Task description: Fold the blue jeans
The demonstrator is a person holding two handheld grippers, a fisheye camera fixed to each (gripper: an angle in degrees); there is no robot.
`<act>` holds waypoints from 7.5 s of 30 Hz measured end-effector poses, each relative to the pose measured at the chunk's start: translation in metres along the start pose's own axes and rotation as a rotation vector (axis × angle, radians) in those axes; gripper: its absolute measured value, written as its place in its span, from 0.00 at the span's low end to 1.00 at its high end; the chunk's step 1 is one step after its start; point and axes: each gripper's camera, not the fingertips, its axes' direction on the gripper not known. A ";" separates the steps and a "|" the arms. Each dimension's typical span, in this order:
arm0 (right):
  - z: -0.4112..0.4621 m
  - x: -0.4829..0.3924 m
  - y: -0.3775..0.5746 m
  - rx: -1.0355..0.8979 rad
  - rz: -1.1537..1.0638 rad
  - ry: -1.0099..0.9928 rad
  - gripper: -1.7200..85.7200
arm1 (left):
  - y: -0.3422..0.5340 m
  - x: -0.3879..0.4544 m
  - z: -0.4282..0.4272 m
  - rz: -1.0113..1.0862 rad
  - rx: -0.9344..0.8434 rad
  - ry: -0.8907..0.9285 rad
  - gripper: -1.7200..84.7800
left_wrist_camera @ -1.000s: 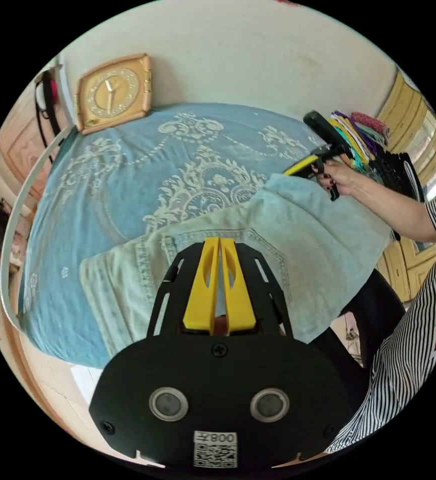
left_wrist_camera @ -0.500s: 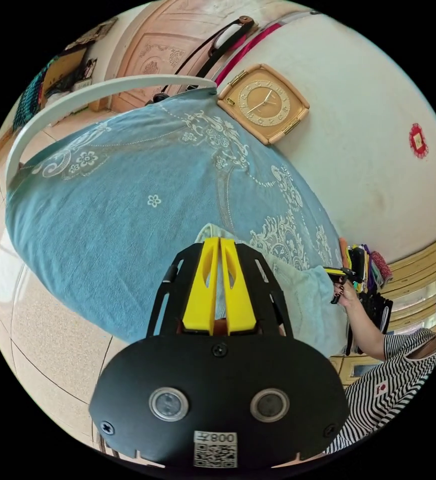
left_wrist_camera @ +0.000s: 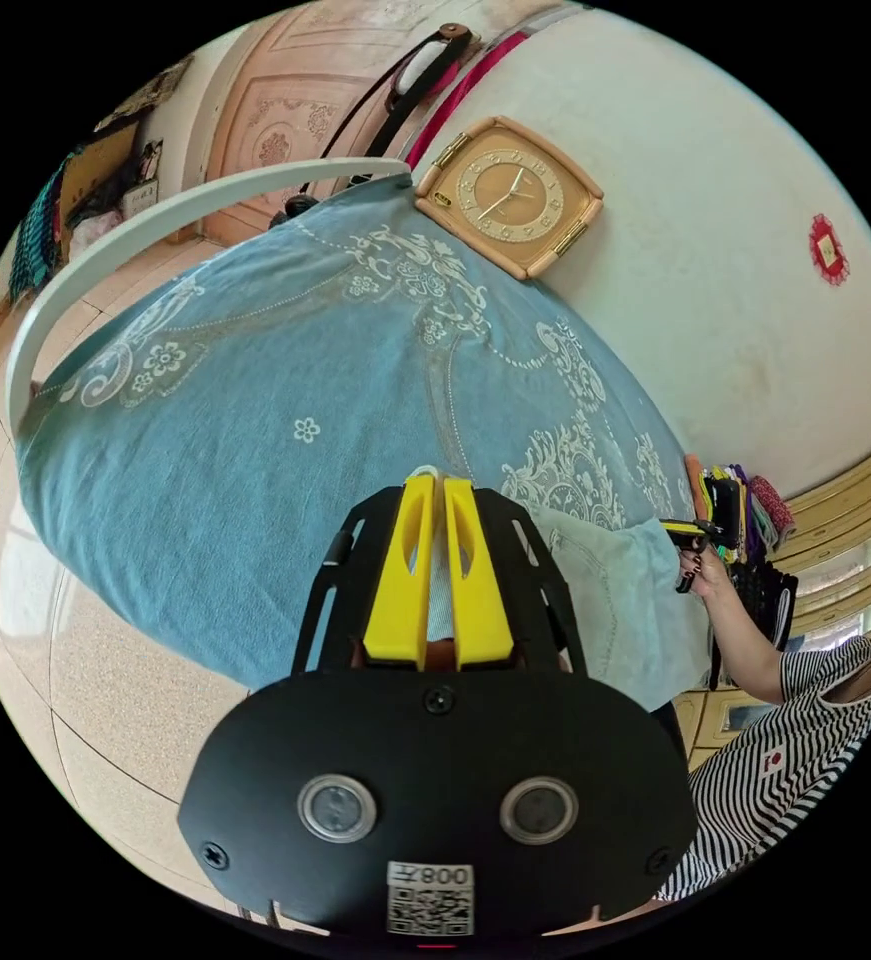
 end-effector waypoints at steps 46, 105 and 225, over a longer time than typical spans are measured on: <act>-0.129 -0.233 0.350 0.221 0.345 0.631 0.02 | 0.028 0.573 0.252 0.770 -0.391 0.050 0.02; -0.313 -0.404 0.837 0.942 1.168 0.584 0.09 | 0.106 1.188 0.391 1.474 -0.798 0.648 0.05; -0.196 -0.078 0.461 0.620 0.718 -0.234 0.05 | 0.370 0.631 0.145 1.125 -0.240 0.363 0.09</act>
